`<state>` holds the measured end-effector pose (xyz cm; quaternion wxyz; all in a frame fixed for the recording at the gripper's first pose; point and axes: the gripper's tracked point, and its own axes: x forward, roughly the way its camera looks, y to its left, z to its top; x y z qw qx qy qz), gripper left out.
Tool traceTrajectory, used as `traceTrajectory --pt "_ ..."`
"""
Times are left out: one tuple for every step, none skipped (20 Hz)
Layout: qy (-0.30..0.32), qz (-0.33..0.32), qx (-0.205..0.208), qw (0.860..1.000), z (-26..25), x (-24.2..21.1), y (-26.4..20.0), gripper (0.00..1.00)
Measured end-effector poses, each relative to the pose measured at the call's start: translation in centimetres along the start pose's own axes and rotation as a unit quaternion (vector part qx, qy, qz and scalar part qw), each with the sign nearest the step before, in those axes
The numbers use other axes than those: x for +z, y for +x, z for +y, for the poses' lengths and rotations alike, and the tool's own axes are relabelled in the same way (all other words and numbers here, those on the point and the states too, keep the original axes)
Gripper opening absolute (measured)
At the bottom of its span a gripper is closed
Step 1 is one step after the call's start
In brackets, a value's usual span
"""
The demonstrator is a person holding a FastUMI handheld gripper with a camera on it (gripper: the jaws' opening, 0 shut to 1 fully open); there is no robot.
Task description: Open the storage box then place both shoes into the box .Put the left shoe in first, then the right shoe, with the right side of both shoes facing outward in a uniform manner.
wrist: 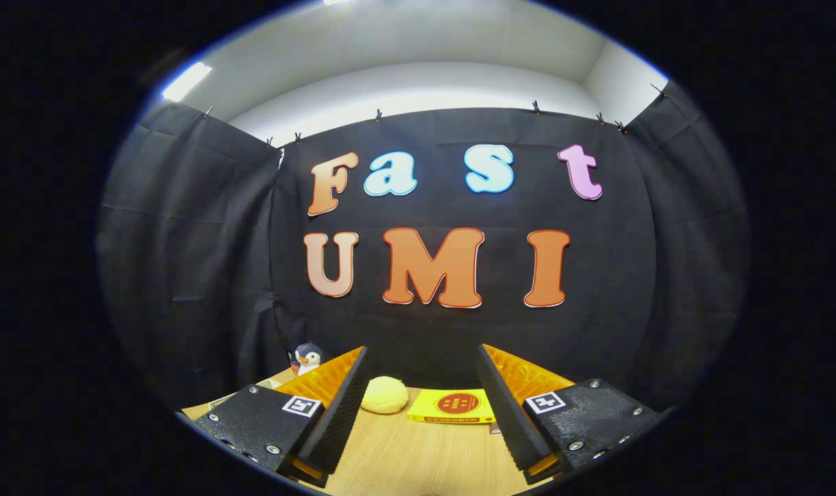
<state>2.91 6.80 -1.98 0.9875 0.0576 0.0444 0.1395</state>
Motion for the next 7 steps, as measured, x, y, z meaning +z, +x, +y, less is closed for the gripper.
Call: traceTrajectory --pt "0.001 -0.007 -0.006 1.000 -0.4 0.4 0.0 0.92" --pt "0.003 -0.012 -0.013 1.000 -1.0 0.6 -0.1 0.92" --pt "0.005 -0.017 -0.015 1.000 -1.2 0.8 -0.1 0.92" --pt "0.006 -0.024 -0.016 1.000 -1.2 1.2 -0.2 0.92" --pt "0.006 -0.030 -0.018 0.999 -1.5 1.5 -0.5 0.92" --pt "0.005 -0.033 -0.020 0.999 -1.7 1.5 -0.7 0.92" --pt "0.003 -0.035 -0.022 0.999 -1.8 1.5 -0.8 0.92"
